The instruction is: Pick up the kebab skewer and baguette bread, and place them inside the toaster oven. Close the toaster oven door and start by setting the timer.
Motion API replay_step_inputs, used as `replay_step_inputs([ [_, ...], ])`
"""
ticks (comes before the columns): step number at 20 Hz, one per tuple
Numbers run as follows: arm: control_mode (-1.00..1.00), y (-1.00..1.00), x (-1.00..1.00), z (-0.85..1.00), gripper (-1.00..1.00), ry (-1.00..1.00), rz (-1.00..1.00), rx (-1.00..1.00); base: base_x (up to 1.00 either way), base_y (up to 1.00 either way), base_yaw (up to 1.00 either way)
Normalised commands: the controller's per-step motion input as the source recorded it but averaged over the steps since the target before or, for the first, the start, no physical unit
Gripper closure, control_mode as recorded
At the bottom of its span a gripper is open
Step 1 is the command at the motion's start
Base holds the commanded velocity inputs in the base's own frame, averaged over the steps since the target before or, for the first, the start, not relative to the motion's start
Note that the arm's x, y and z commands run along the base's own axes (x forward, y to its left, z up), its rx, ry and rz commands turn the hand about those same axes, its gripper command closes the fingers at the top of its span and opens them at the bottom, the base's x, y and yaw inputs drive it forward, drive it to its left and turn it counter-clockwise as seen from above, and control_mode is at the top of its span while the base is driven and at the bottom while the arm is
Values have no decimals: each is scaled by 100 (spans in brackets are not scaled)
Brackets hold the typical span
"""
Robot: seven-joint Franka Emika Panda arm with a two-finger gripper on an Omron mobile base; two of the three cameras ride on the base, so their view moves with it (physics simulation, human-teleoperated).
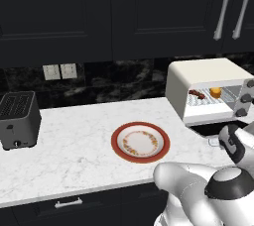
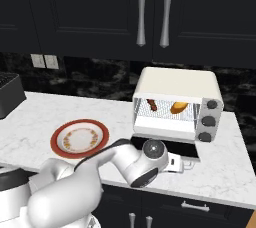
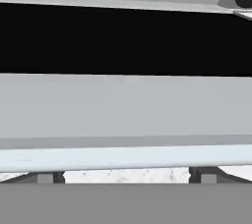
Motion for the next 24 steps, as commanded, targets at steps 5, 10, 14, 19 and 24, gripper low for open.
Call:
replay_step_inputs([
  [5,-100,38,81,67,-100,-13,0,2,0,0,0],
  [10,-100,39,98,63,-100,-11,0,0,0,0,0],
  [14,-100,27,100,46,-100,-7,0,0,0,0,0],
  [19,-100,12,100,24,-100,0,0,0,0,0,0],
  [24,-100,2,78,14,-100,0,0,0,0,0,0],
])
